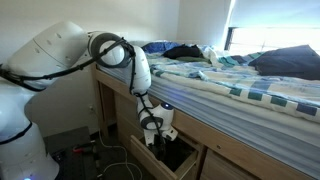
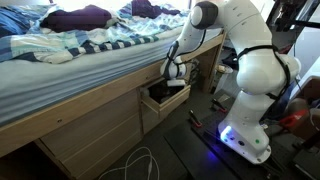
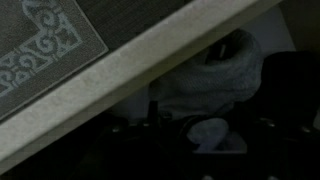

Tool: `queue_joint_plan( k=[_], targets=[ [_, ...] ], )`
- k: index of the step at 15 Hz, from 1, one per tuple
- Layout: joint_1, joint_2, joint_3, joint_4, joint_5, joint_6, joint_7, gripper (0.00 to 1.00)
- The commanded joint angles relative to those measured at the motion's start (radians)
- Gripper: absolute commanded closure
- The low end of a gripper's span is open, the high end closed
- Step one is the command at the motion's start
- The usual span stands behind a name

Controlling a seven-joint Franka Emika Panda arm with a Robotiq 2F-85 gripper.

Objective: Take the black socks from the drawer and put them on the bed

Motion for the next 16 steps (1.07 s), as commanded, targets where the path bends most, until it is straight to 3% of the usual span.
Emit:
queue_joint_plan(
  k=[1, 7, 16],
  targets=[
    [0.023, 0.003, -0.028, 0.010, -0.019, 0.022, 0.055, 0.55],
    [0.046, -0.011, -0.050, -0.006, -0.021, 0.056, 0.083, 0.98],
    [0.125, -0.131, -0.121, -0.126, -0.093, 0.015, 0.074, 0.98]
  ],
)
